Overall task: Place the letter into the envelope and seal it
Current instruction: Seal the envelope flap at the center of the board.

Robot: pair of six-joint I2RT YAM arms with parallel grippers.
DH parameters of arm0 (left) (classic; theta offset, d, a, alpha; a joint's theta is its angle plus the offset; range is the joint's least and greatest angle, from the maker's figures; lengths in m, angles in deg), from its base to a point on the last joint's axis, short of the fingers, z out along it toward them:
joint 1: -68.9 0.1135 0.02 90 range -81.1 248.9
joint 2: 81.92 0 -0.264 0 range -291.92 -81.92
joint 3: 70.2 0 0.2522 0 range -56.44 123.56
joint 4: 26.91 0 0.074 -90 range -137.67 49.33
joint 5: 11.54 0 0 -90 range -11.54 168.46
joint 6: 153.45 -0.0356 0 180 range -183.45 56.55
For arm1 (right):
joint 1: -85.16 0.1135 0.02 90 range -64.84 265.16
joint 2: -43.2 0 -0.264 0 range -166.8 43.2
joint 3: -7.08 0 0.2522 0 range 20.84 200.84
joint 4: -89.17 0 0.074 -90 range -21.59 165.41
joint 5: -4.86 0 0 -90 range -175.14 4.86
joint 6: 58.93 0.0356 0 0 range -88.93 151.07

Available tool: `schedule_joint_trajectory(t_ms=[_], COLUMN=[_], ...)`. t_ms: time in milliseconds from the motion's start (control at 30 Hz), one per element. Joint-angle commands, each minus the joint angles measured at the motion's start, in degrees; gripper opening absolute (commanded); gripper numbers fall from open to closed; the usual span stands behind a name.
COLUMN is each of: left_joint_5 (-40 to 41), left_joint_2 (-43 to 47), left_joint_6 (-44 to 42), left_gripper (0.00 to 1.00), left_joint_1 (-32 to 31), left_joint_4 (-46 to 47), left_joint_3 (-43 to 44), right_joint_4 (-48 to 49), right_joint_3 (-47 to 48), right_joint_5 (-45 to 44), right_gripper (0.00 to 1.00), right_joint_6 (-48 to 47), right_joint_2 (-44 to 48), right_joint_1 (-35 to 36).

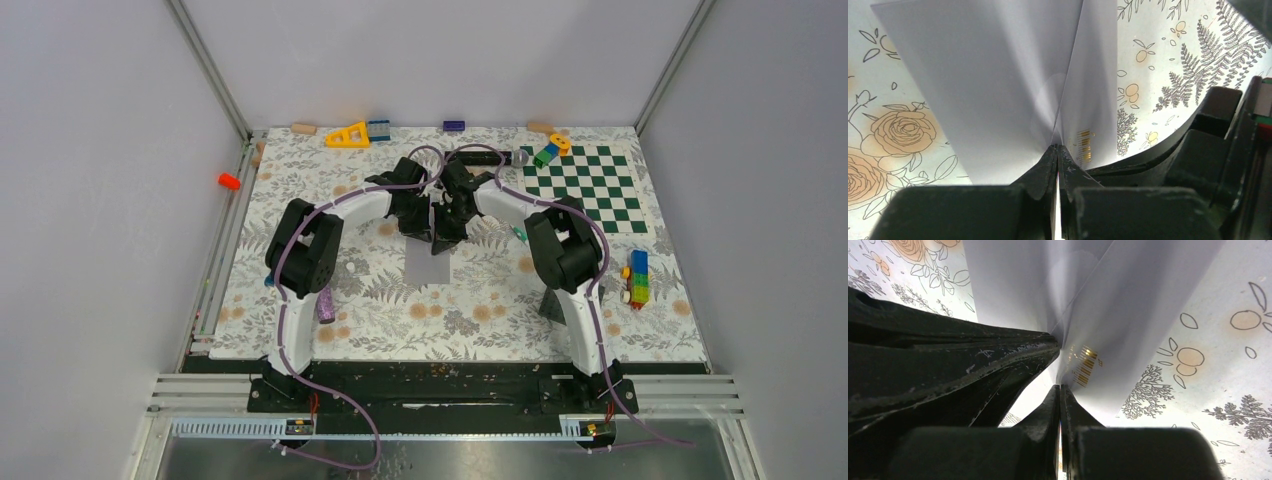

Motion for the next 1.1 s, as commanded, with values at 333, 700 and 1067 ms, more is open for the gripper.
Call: schedule_joint_trajectory(t_ms=[333,700,1067], left_joint_5=[2.28,2.10,2.01], left_joint_2=[-2.26,-1.77,-1.32], left_joint_6=[-1.03,-1.14,-1.06], left_gripper=[0.00,0.00,0.00], left_joint_1=[-1.45,-1.73,-1.72], left_joint_4=[-1.02,-0.76,-0.58], left_joint_3=[0.81,-0.25,-0.89], right_joint_4=[-2.18,-1.82,0.00], right_joint_3=[-4.19,1.49,-0.13], right_joint_5=[1.80,-0.41,-2.27], right_gripper=[0.00,0.00,0.00], right_joint_6=[-0.31,3.47,7.92], right_joint_2=[2.38,-1.12,-0.31], right_joint_1=[0.63,0.64,0.65])
